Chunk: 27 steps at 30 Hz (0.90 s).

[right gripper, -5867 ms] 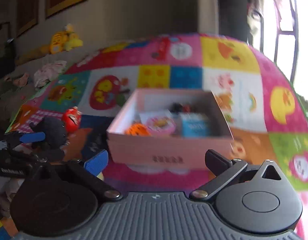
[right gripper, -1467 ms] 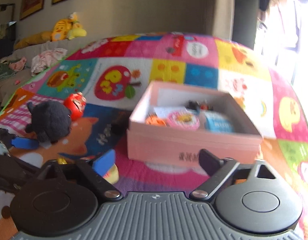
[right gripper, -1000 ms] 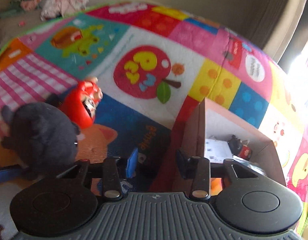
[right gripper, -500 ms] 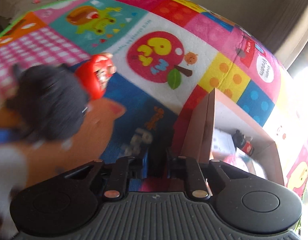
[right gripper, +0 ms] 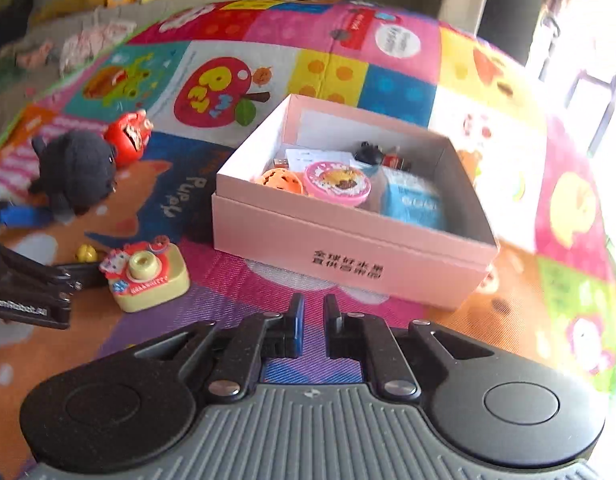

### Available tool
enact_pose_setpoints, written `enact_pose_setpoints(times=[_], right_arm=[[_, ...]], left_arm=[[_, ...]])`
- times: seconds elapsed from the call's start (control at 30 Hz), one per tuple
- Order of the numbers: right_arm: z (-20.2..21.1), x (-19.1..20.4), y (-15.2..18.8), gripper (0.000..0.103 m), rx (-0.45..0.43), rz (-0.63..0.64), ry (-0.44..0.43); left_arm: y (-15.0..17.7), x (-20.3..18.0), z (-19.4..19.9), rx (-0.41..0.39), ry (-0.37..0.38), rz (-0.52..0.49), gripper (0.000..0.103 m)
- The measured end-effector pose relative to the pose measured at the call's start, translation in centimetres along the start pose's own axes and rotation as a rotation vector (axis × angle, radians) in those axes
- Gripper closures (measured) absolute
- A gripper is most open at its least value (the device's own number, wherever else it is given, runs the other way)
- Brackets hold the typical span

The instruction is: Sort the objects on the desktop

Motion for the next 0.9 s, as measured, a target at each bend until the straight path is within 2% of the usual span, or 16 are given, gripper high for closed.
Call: enact_pose_setpoints(times=[0.07, 0.17, 0.23, 0.33, 0.37, 0.43, 0.57, 0.63, 0.7, 0.83, 0.87, 0.9], right_arm=[[0.0, -0.2, -0.3, 0.088, -0.028, -0.028, -0.007], [-0.8, -0.3, -1.3, 0.063, -0.06, -0.048, -0.015], [-1.5, 0.1, -2.2, 0.063, -0.062, -0.053, -0.042], [-2.3, 1.8, -3.4, 0.063, -0.055, -0.052, -0.111], [-2.4, 2.4, -3.7, 0.063, -0.065, -0.045, -0.115], [-2.4, 3.5, -4.1, 0.063, -0.081, -0.021, -0.099], [-0.1, 5.8, -4.5, 0.063, -0.166, 0.06, -0.104], [-0.1, 6.5, -4.6, 0.063, -0.147, 0.067, -0.125], [-1.2, 7.2, -4.4, 0.064, -0.099, 0.056, -0.145], [-3.6, 8.5, -4.1, 0.066, -0.009, 0.013, -0.176], [-4.0, 8.7, -4.1, 0.076, 0.009, 0.002, -0.178], [-4.2, 8.9, -4.0, 0.081, 0.018, 0.002, -0.174]], left_arm=[[-0.1, 0.0, 0.0, 0.033, -0.001, -0.003, 0.0], [-0.1, 0.1, 0.1, 0.06, 0.021, -0.008, 0.0], [0.1, 0.0, 0.4, 0.054, 0.056, -0.018, 0.0], [0.5, -0.3, 1.6, -0.003, 0.168, 0.006, 0.0], [0.5, -0.5, 1.9, -0.02, 0.182, 0.004, 0.0], [0.4, -0.8, 2.4, -0.051, 0.148, -0.031, 0.0], [0.1, -0.3, 3.2, -0.12, -0.004, -0.13, 0.0], [-0.2, 0.2, 3.8, -0.162, -0.068, -0.146, 0.0], [-0.3, 0.7, 4.5, -0.194, -0.082, -0.133, 0.0], [-0.2, 1.7, 5.0, -0.204, -0.057, -0.111, 0.0], [-0.1, 1.9, 5.0, -0.202, -0.058, -0.108, 0.0], [0.1, 2.2, 5.1, -0.199, -0.057, -0.101, 0.0]])
Point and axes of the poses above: each gripper's, at about its wrist camera, not at the fingertips, and z roughly against the way its jaws point, x to its left, y to its underside, the point moved 7 cm from there along -z, roughly the way its jaws point, and after that the axes turned 14 degrees about y, right-handed, at the moved point
